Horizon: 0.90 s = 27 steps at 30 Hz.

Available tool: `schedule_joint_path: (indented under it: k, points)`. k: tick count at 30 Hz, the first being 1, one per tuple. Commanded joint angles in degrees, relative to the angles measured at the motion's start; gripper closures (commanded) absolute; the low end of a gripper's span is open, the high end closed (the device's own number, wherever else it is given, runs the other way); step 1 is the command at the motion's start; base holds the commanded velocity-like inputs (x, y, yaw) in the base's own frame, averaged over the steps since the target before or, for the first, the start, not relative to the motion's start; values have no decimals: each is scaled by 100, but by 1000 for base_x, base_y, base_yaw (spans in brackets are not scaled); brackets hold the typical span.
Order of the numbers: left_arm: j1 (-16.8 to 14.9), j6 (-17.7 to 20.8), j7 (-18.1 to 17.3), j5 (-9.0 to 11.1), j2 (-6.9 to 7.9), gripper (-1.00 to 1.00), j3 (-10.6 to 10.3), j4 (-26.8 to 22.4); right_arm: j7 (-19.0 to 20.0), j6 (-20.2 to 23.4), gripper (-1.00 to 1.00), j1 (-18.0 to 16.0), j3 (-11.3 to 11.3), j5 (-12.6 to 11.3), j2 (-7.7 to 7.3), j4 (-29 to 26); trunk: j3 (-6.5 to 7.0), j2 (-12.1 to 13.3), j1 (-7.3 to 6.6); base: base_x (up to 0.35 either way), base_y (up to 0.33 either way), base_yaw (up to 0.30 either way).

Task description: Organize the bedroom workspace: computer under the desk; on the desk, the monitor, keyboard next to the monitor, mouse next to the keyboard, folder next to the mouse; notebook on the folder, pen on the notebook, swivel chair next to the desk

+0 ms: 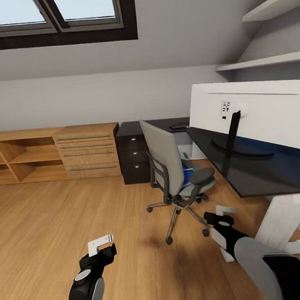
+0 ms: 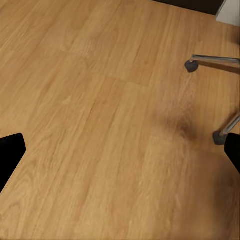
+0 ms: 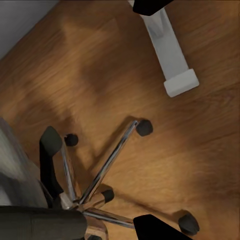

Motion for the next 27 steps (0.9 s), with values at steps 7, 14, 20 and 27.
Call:
schedule_joint_path:
  k: [7, 14, 20, 27]
  points:
    - [-3, -7, 56, 52, 1, -100, -8, 12, 55, 108, -100, -5, -20, -90, -56, -287, -132, -285, 154, 0, 0, 0]
    - [-3, -10, 56, 59, -3, -100, -12, 7, 74, 1460, -100, -5, -49, -123, -237, -1150, -257, -566, 307, 0, 0, 0]
    - [-3, -5, 52, 63, -12, -100, -16, 6, 84, 2109, -100, -5, -50, -140, -292, -1650, -365, -806, 439, 0, 0, 0]
    - [-3, -4, 57, 63, -21, -100, -29, 47, 79, 1973, -100, -5, -57, -145, -286, -1742, -491, -1087, 593, 0, 0, 0]
